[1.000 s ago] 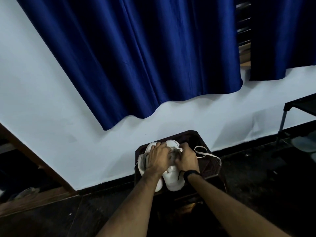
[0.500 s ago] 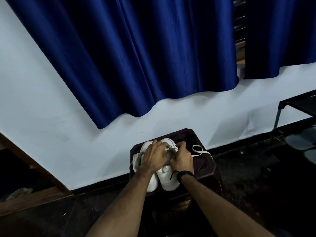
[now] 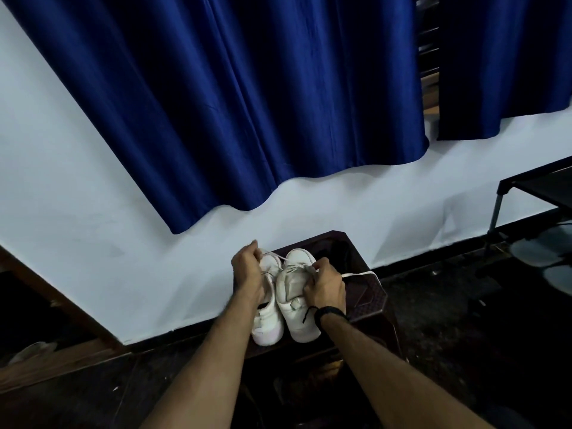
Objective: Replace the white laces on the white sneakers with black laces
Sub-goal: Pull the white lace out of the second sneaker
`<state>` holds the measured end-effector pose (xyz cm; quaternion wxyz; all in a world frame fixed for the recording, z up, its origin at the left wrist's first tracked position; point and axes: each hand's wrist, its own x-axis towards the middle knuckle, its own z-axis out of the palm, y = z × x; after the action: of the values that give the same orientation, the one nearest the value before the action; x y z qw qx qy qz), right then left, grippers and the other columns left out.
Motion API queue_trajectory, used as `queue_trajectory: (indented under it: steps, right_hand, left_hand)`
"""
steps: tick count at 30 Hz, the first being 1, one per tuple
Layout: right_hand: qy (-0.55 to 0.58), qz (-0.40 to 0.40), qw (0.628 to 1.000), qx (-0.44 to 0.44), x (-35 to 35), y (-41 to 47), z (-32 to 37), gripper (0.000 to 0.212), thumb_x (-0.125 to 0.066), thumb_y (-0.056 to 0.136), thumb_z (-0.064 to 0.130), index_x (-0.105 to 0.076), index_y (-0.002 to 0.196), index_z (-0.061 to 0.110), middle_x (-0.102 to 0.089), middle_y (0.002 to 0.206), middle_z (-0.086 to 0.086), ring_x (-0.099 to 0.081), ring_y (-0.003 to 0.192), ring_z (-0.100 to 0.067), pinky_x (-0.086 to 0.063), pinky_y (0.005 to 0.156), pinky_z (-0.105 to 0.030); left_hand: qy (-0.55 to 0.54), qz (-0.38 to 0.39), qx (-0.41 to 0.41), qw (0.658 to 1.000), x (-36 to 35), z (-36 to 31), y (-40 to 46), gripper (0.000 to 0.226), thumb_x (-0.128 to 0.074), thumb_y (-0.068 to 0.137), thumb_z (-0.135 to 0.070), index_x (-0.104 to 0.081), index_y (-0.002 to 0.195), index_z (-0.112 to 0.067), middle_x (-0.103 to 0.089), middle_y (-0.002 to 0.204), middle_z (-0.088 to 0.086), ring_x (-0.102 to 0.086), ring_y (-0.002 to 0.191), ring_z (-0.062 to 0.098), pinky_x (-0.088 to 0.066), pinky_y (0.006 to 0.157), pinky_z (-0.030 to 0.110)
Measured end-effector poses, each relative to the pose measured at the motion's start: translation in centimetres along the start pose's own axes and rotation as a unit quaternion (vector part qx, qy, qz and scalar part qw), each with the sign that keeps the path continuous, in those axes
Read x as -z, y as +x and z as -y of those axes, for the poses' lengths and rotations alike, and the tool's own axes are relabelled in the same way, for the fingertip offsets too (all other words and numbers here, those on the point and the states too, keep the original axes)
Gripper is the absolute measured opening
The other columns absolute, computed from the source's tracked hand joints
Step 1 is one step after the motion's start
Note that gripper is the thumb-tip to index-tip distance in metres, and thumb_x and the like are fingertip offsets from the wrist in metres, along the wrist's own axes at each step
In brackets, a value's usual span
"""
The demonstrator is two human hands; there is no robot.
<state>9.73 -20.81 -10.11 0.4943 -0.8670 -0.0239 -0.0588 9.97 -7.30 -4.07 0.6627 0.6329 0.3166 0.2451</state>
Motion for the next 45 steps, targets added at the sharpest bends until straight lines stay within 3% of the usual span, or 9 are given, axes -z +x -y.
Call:
queue_trajectory:
  steps: [2, 5, 9, 15, 22, 27, 32, 38, 45]
  right_hand:
    - [-0.008, 0.002, 1.0, 0.002, -0.2, 0.1, 0.0, 0.015, -0.056, 0.086, 0.02, -0.052, 0.099, 0.014, -0.064, 0.099, -0.01, -0.062, 0.093, -0.037, -0.049, 0.073, -0.041]
    - [-0.027, 0.006, 1.0, 0.008, -0.3, 0.2, 0.0, 0.016, -0.055, 0.086, 0.02, -0.054, 0.099, 0.011, -0.062, 0.101, -0.011, -0.061, 0.094, -0.037, -0.047, 0.072, -0.04]
    - [-0.026, 0.006, 1.0, 0.007, -0.3, 0.2, -0.2, 0.016, -0.055, 0.084, 0.018, -0.053, 0.098, 0.011, -0.061, 0.1, -0.011, -0.06, 0.093, -0.037, -0.046, 0.071, -0.04]
    - [-0.006, 0.001, 1.0, 0.005, -0.5, 0.1, -0.3, 0.017, -0.056, 0.086, 0.026, -0.053, 0.097, 0.012, -0.061, 0.099, -0.009, -0.061, 0.092, -0.036, -0.048, 0.07, -0.04]
    - [-0.015, 0.001, 1.0, 0.01, -0.3, 0.1, -0.3, 0.014, -0.057, 0.086, 0.02, -0.053, 0.096, 0.011, -0.059, 0.101, -0.01, -0.06, 0.093, -0.036, -0.044, 0.071, -0.038]
    - [-0.012, -0.006, 1.0, 0.009, -0.3, 0.0, -0.2, 0.012, -0.054, 0.086, 0.018, -0.054, 0.095, 0.011, -0.06, 0.101, -0.011, -0.06, 0.091, -0.037, -0.046, 0.07, -0.039]
    - [-0.012, -0.006, 1.0, 0.008, -0.4, 0.0, -0.2, 0.012, -0.055, 0.084, 0.016, -0.053, 0.095, 0.011, -0.059, 0.1, -0.011, -0.06, 0.09, -0.037, -0.044, 0.069, -0.039]
    - [-0.029, -0.003, 1.0, 0.009, -0.6, 0.2, -0.4, 0.017, -0.057, 0.084, 0.021, -0.053, 0.098, 0.01, -0.06, 0.1, -0.011, -0.061, 0.09, -0.037, -0.048, 0.069, -0.041]
    - [-0.009, -0.019, 1.0, 0.011, -0.8, 0.1, -0.5, 0.015, -0.054, 0.09, 0.025, -0.052, 0.095, 0.011, -0.06, 0.097, -0.011, -0.06, 0.089, -0.037, -0.049, 0.069, -0.041]
  left_hand:
    - [0.23, 0.008, -0.071, 0.971, 1.6, 1.0, 0.0, 0.039, -0.063, 0.089, -0.034, -0.057, 0.06, -0.008, -0.057, 0.059, 0.006, -0.052, 0.063, 0.027, -0.04, 0.06, 0.03]
    - [0.522, 0.002, -0.234, 0.82, 2.6, 2.4, -1.0, 0.021, -0.063, 0.086, -0.034, -0.07, 0.084, -0.014, -0.068, 0.088, 0.009, -0.061, 0.089, 0.03, -0.047, 0.07, 0.033]
    - [0.545, 0.038, -0.394, 0.739, 1.6, 2.3, -0.4, 0.038, -0.059, 0.081, -0.008, -0.064, 0.119, -0.014, -0.063, 0.115, 0.005, -0.055, 0.105, 0.028, -0.05, 0.083, 0.042]
    - [0.653, 0.181, -0.446, 0.585, -0.7, 3.2, -1.2, 0.046, -0.031, 0.09, -0.043, -0.069, 0.109, -0.026, -0.069, 0.105, -0.003, -0.052, 0.102, 0.021, -0.036, 0.091, 0.036]
    - [0.493, -0.026, -0.471, 0.731, -0.1, 1.8, -1.5, 0.023, -0.051, 0.087, -0.019, -0.071, 0.078, -0.023, -0.068, 0.08, -0.002, -0.06, 0.082, 0.025, -0.042, 0.072, 0.038]
    - [0.246, -0.288, -0.197, 0.904, 3.0, -2.1, 1.0, 0.02, -0.053, 0.095, -0.02, -0.073, 0.098, -0.018, -0.068, 0.107, 0.006, -0.058, 0.104, 0.031, -0.036, 0.086, 0.04]
    - [0.42, -0.199, -0.191, 0.865, 4.3, -0.5, 1.5, 0.038, -0.062, 0.09, -0.024, -0.061, 0.128, -0.017, -0.06, 0.128, 0.008, -0.047, 0.119, 0.033, -0.035, 0.096, 0.046]
    - [0.538, 0.197, -0.362, 0.735, 0.4, 1.6, -1.0, 0.04, -0.059, 0.092, -0.032, -0.06, 0.132, -0.027, -0.066, 0.116, 0.001, -0.054, 0.112, 0.021, -0.042, 0.096, 0.033]
    - [0.505, 0.112, -0.517, 0.683, -0.1, 3.0, -1.1, 0.031, -0.049, 0.089, -0.027, -0.075, 0.076, -0.015, -0.064, 0.075, 0.001, -0.055, 0.078, 0.021, -0.049, 0.07, 0.039]
